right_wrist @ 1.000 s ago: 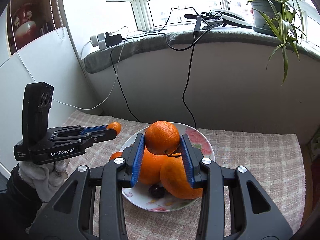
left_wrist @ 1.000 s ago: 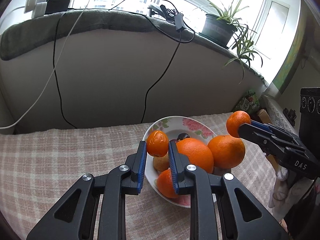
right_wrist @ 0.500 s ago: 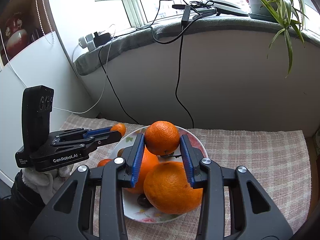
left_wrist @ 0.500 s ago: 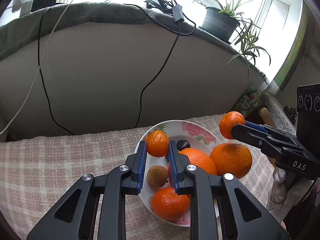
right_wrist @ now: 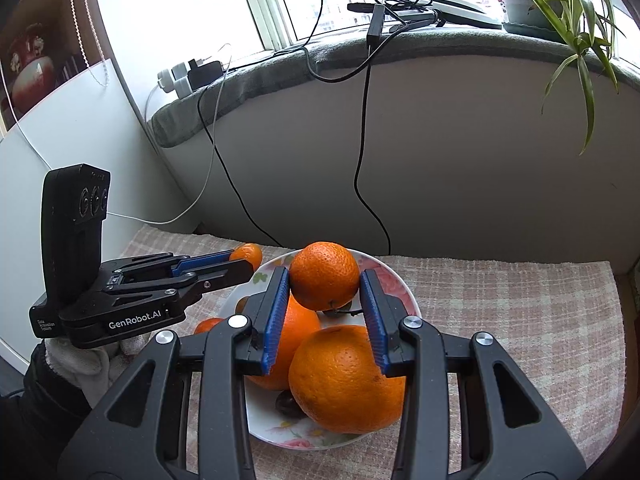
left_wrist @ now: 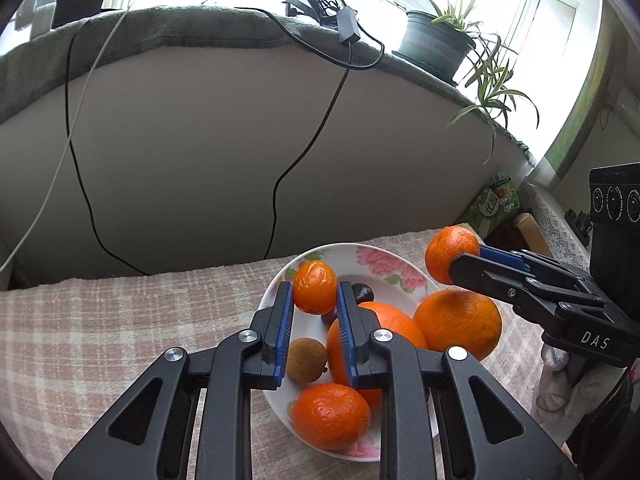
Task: Organize fruits
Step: 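Lower both tangerines onto the plate and open both tools, then withdraw both open tools from the plate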
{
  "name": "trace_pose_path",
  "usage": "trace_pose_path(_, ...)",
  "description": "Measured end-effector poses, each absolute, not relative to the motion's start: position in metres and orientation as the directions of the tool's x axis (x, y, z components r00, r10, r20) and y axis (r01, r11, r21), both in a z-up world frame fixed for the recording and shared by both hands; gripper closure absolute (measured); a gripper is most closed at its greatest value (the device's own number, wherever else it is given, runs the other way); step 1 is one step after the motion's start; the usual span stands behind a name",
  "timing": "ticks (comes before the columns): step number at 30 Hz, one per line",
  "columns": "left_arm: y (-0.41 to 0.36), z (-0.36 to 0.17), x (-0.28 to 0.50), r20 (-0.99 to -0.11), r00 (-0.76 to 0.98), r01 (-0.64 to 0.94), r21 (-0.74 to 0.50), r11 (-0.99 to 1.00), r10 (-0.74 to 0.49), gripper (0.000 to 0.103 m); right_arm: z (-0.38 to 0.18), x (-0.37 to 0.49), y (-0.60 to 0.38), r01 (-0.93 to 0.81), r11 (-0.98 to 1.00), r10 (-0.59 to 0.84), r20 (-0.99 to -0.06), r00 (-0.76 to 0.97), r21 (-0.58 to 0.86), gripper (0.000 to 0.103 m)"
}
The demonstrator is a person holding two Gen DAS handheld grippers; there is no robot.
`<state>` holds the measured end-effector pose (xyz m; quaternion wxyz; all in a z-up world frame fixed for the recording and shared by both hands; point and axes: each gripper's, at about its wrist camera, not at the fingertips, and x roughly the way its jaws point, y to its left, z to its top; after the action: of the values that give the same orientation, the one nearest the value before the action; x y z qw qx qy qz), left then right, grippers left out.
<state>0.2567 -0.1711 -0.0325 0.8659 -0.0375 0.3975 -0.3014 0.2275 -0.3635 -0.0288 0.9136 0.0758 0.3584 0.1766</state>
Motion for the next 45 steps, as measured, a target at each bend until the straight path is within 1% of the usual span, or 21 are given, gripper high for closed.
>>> trace_pose_path(15, -0.177, -0.034, 0.259, -0.667, 0.49, 0.511, -0.302, 0.805, -0.561, 0.082, -0.029, 0.229, -0.361, -0.272, 0.924, 0.383, -0.638, 0.668, 0.269, 0.064)
trace_pose_path(22, -0.177, -0.033, 0.259, -0.666, 0.491, 0.513, -0.3, 0.804, -0.562, 0.078, -0.026, 0.228, -0.362, -0.273, 0.924, 0.382, -0.632, 0.674, 0.267, 0.063)
trace_pose_path(23, -0.177, -0.033, 0.258, -0.665, 0.491, 0.513, -0.301, 0.804, -0.562, 0.073, -0.025, 0.227, -0.362, -0.272, 0.925, 0.38, -0.63, 0.677, 0.266, 0.058)
trace_pose_path(24, -0.177, -0.032, 0.258, -0.664, 0.492, 0.514, -0.301, 0.803, -0.564, 0.069, -0.025, 0.226, -0.362, -0.27, 0.926, 0.378, -0.627, 0.681, 0.266, 0.051)
trace_pose_path(26, -0.177, -0.032, 0.256, -0.661, 0.492, 0.518, -0.3, 0.801, -0.566, 0.067, -0.023, 0.224, -0.363, -0.266, 0.926, 0.377, -0.62, 0.688, 0.267, 0.046)
trace_pose_path(28, -0.177, -0.03, 0.253, -0.66, 0.498, 0.522, -0.289, 0.802, -0.562, 0.059, -0.022, 0.223, -0.364, -0.265, 0.926, 0.377, -0.613, 0.694, 0.27, 0.041)
trace_pose_path(29, -0.177, -0.03, 0.253, -0.661, 0.502, 0.523, -0.282, 0.804, -0.558, 0.05, -0.021, 0.222, -0.365, -0.263, 0.926, 0.375, -0.612, 0.696, 0.269, 0.037)
trace_pose_path(30, -0.177, -0.029, 0.252, -0.659, 0.507, 0.523, -0.276, 0.806, -0.555, 0.045, -0.021, 0.221, -0.365, -0.259, 0.929, 0.369, -0.612, 0.7, 0.265, 0.036)
trace_pose_path(32, -0.177, -0.028, 0.249, -0.659, 0.513, 0.522, -0.269, 0.809, -0.55, 0.045, -0.019, 0.219, -0.366, -0.252, 0.931, 0.364, -0.611, 0.703, 0.264, 0.036)
trace_pose_path(34, -0.178, -0.027, 0.248, -0.661, 0.516, 0.521, -0.262, 0.812, -0.545, 0.04, -0.017, 0.217, -0.367, -0.248, 0.932, 0.361, -0.609, 0.706, 0.266, 0.035)
trace_pose_path(35, -0.177, -0.027, 0.247, -0.661, 0.518, 0.52, -0.26, 0.814, -0.542, 0.039, -0.017, 0.217, -0.367, -0.245, 0.932, 0.359, -0.609, 0.707, 0.265, 0.031)
trace_pose_path(36, -0.177, -0.027, 0.246, -0.662, 0.52, 0.52, -0.256, 0.815, -0.54, 0.039, -0.016, 0.216, -0.367, -0.243, 0.933, 0.357, -0.607, 0.71, 0.265, 0.024)
trace_pose_path(37, -0.177, -0.027, 0.246, -0.663, 0.523, 0.519, -0.251, 0.817, -0.536, 0.039, -0.015, 0.215, -0.368, -0.24, 0.934, 0.354, -0.602, 0.716, 0.265, 0.022)
trace_pose_path(38, -0.177, -0.026, 0.245, -0.664, 0.524, 0.519, -0.247, 0.818, -0.533, 0.039, -0.013, 0.214, -0.369, -0.237, 0.935, 0.351, -0.598, 0.721, 0.264, 0.021)
trace_pose_path(39, -0.177, -0.026, 0.244, -0.665, 0.526, 0.518, -0.244, 0.82, -0.53, 0.035, -0.012, 0.212, -0.37, -0.235, 0.935, 0.351, -0.594, 0.723, 0.266, 0.021)
trace_pose_path(40, -0.178, -0.026, 0.244, -0.665, 0.528, 0.517, -0.242, 0.821, -0.529, 0.034, -0.011, 0.212, -0.37, -0.233, 0.935, 0.351, -0.593, 0.725, 0.268, 0.021)
trace_pose_path(43, -0.177, -0.025, 0.243, -0.667, 0.529, 0.515, -0.24, 0.823, -0.525, 0.033, -0.009, 0.21, -0.373, -0.223, 0.937, 0.344, -0.591, 0.73, 0.27, 0.021)
trace_pose_path(45, -0.177, -0.024, 0.242, -0.668, 0.535, 0.511, -0.232, 0.827, -0.518, 0.031, -0.009, 0.208, -0.374, -0.216, 0.938, 0.338, -0.591, 0.732, 0.269, 0.014)
